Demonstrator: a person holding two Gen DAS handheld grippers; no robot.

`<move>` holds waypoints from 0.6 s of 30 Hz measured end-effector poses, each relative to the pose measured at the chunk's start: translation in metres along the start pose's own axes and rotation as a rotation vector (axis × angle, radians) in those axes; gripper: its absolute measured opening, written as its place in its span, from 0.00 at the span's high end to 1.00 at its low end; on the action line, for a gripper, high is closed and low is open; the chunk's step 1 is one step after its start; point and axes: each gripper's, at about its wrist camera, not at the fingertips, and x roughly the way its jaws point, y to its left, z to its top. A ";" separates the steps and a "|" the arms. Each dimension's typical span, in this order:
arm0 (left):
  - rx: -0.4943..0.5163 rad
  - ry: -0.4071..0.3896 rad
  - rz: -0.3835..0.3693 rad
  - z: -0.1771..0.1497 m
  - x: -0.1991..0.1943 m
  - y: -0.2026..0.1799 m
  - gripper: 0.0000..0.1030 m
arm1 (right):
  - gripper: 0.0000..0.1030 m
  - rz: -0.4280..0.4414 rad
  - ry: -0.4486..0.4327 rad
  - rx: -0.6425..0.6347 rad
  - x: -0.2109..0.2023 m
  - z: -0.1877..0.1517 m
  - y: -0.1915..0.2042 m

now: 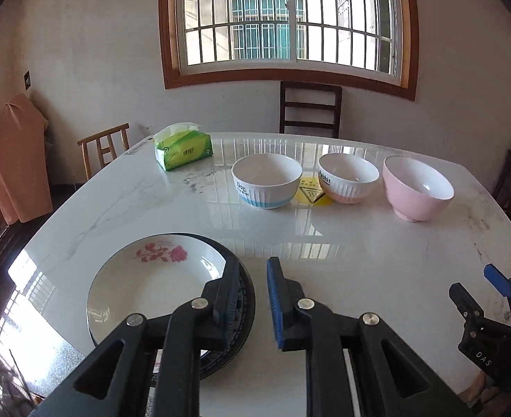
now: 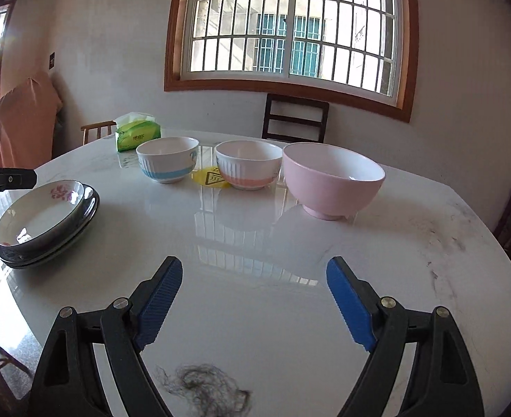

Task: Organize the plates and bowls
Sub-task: 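Open both grippers and move them toward the bowls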

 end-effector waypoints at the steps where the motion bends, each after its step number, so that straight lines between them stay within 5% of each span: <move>1: -0.003 -0.013 -0.001 0.002 0.000 -0.006 0.83 | 0.19 -0.005 0.001 0.025 0.000 -0.001 -0.011; 15: 0.160 0.038 -0.078 0.019 0.035 -0.110 0.83 | 0.16 0.045 0.063 0.379 0.008 -0.021 -0.131; 18: 0.190 0.028 -0.072 0.023 0.041 -0.129 0.70 | 0.16 0.072 0.071 0.420 0.011 -0.022 -0.140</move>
